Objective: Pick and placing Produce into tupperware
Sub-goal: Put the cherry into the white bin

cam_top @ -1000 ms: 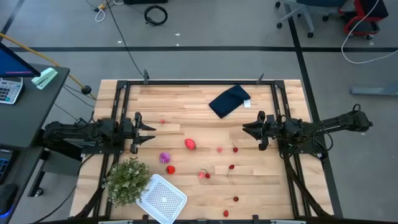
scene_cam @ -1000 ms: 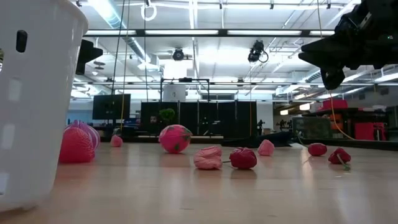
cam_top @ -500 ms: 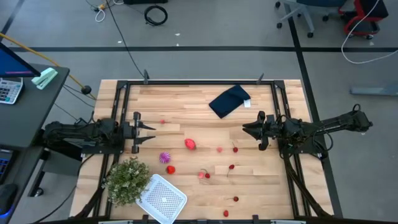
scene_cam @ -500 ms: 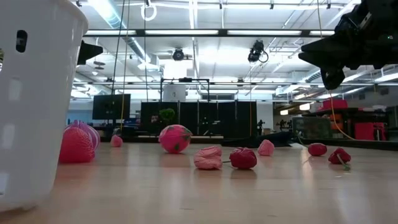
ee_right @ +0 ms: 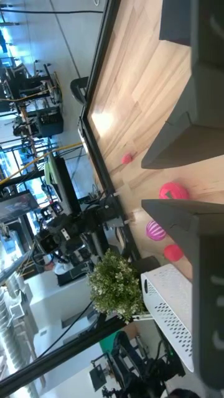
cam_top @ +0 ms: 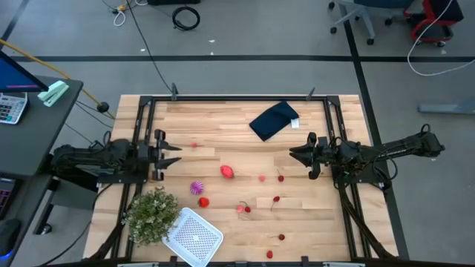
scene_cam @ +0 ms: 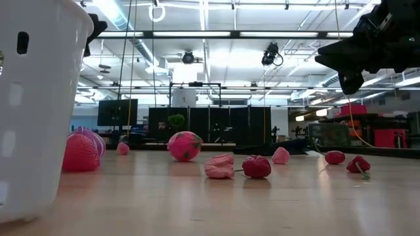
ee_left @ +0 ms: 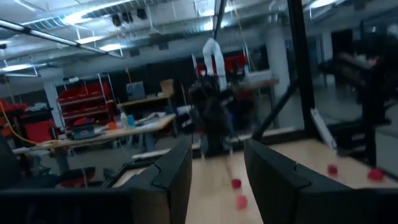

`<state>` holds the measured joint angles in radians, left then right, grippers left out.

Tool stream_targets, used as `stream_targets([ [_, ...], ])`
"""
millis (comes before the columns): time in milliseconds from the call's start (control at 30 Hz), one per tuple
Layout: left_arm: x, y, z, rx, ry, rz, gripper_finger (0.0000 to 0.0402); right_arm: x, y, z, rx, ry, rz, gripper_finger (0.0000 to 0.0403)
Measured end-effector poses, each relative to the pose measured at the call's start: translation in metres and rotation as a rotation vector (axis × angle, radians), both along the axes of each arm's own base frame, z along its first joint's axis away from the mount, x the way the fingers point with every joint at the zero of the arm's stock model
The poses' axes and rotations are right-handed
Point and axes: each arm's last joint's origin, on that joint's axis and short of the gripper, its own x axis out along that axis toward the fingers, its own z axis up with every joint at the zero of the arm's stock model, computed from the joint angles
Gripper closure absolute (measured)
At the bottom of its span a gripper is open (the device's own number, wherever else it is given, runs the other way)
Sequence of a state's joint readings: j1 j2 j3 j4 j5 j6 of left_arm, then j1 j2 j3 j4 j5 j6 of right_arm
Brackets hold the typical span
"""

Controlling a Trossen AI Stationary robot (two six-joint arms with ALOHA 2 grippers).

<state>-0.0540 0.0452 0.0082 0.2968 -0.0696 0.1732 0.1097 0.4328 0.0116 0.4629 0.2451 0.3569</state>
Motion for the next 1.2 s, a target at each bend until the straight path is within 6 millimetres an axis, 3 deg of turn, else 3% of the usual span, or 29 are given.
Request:
stream_targets([
  [267, 0.000, 0.000, 0.001, -0.141, -0.017, -0.039, 0.0250, 0.000, 0.000, 0.000, -0.007, 0.004, -0.001, 0.0306],
  [500, 0.000, 0.000, 0.001, -0.410, -0.021, -0.111, 0.0245, 0.000, 0.000, 0.001, -0.012, -0.008, -0.002, 0.0306],
  [833, 0.000, 0.001, 0.001, -0.454, -0.027, -0.090, 0.0263, 0.001, -0.001, 0.017, -0.088, -0.044, -0.044, 0.0306],
  [1000, 0.000, 0.001, 0.000, -0.509, -0.016, -0.102, 0.0270, 0.003, -0.001, 0.024, -0.034, -0.059, -0.031, 0.0306],
  [1200, 0.000, 0.001, 0.000, -0.510, -0.016, -0.101, 0.0277, 0.010, 0.005, -0.004, 0.194, 0.220, 0.084, 0.0306],
])
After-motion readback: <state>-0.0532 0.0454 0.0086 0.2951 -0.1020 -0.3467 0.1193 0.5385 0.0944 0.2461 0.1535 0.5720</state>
